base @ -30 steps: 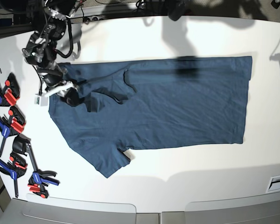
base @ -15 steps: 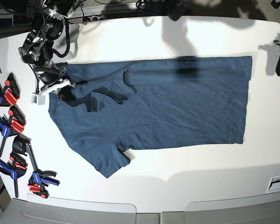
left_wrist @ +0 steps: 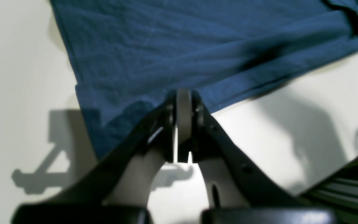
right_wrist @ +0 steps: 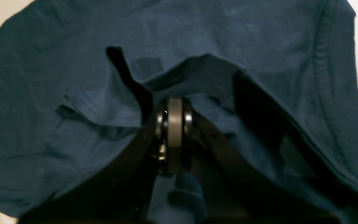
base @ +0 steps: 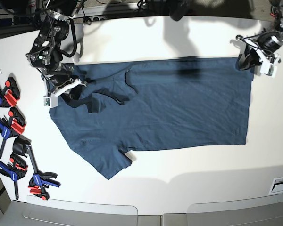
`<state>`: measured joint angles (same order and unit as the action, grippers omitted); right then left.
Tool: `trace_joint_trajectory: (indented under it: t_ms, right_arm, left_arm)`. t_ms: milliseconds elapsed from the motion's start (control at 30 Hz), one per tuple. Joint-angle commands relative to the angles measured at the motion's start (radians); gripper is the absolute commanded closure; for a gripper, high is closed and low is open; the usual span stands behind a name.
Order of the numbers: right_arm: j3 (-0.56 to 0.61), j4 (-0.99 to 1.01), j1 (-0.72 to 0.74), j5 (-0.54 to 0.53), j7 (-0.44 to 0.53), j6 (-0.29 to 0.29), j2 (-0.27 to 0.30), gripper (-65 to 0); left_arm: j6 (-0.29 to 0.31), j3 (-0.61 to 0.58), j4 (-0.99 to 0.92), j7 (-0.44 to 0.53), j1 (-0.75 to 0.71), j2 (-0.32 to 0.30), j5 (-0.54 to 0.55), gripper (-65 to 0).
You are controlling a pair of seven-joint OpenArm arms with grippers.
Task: Fold the T-shirt properly
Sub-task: 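Grasp the shirt edges with both grippers and drag the shirt toward the robot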
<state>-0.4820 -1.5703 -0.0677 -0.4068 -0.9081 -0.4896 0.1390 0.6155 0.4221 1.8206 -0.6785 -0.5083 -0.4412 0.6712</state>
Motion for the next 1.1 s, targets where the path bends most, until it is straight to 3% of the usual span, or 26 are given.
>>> trace_joint_trajectory:
  t_ms: [0, 333, 533, 667, 900, 1067]
  right_arm:
    - [-0.003, -0.015, 0.014, -0.008, 0.029, 0.005, 0.014, 0.0]
    - [-0.003, 0.028, -0.027, 0.019, 0.046, 0.028, 0.1, 0.0]
    - [-0.003, 0.099, -0.08, 0.089, 0.14, 0.03, 0.112, 0.0]
    - [-0.003, 0.201, -0.083, 0.097, 0.146, 0.035, 0.142, 0.0]
    - [-0.003, 0.25, -0.123, 0.066, 0.095, 0.037, 0.208, 0.0]
    - [-0.004, 0.25, -0.193, -0.029, 0.048, 0.037, 0.238, 0.0]
  left_arm:
    - [-0.007, -0.009, -0.003, 0.026, 0.013, -0.016, -0.005, 0.0]
    - [-0.01, -0.051, -0.233, 0.041, 0.155, 0.001, -0.017, 0.0]
    - [-0.01, -0.051, -0.466, 0.043, 0.214, -0.001, -0.017, 0.0]
    - [-0.01, -0.046, -0.524, 0.01, 0.204, -0.014, -0.017, 0.0]
    - [-0.01, 0.046, -0.522, -0.036, 0.156, -0.042, -0.007, 0.0]
    - [0.011, 0.151, -0.522, -0.059, 0.097, -0.047, 0.112, 0.0]
